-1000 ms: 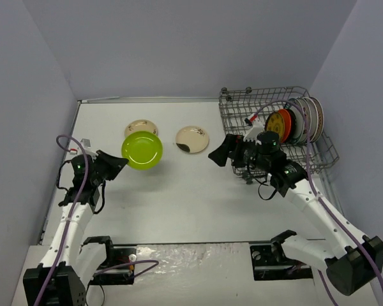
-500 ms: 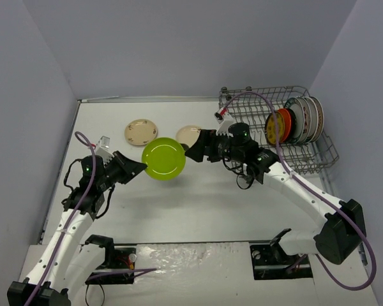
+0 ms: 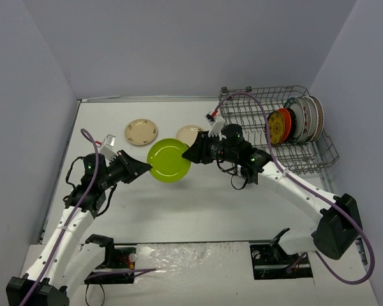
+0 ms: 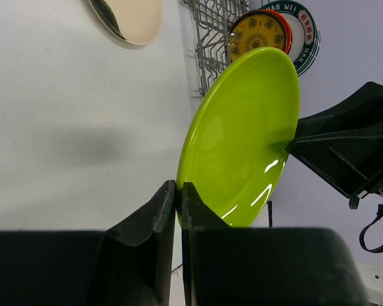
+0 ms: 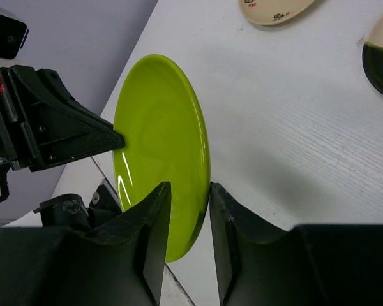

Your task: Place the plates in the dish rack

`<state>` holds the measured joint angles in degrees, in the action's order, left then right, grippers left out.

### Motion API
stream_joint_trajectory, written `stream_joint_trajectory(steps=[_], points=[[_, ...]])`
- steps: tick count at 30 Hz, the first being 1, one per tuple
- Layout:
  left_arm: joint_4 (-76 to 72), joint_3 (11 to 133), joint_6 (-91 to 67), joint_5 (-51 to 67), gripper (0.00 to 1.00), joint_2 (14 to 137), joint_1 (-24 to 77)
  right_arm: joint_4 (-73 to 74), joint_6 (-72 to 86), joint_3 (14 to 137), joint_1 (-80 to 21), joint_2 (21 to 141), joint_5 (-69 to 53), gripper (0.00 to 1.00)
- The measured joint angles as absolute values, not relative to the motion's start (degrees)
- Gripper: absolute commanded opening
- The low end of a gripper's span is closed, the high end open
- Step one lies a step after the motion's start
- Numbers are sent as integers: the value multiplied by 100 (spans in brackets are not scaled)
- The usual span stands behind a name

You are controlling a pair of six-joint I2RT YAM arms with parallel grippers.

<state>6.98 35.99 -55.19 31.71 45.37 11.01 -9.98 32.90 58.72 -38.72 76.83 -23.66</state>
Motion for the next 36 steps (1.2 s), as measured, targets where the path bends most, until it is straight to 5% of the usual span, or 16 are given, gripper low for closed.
stream_joint_trajectory(steps=[3,6,11,16,28,36], points=[[619,3599,-5535,3201,0,4576,1122,-1002,3284,5872,-3861,7684,-2348,2],[544,3604,-5529,3256,3,4595,1128,-996,3252,5872,-3845,7684,-2214,0],[579,3662,-5480,3297,61,4591,1159,-839,3061,5872,-3839,7682,-2011,0],[1048,3819,-5171,3018,97,4537,1164,-284,2528,5904,-3771,7566,-1464,0],[3422,5300,-3026,494,97,5034,1168,663,342,6818,-2529,7081,1440,0],[3588,5155,-1916,-929,97,5049,1155,287,-1051,7257,-1580,7990,2812,0]])
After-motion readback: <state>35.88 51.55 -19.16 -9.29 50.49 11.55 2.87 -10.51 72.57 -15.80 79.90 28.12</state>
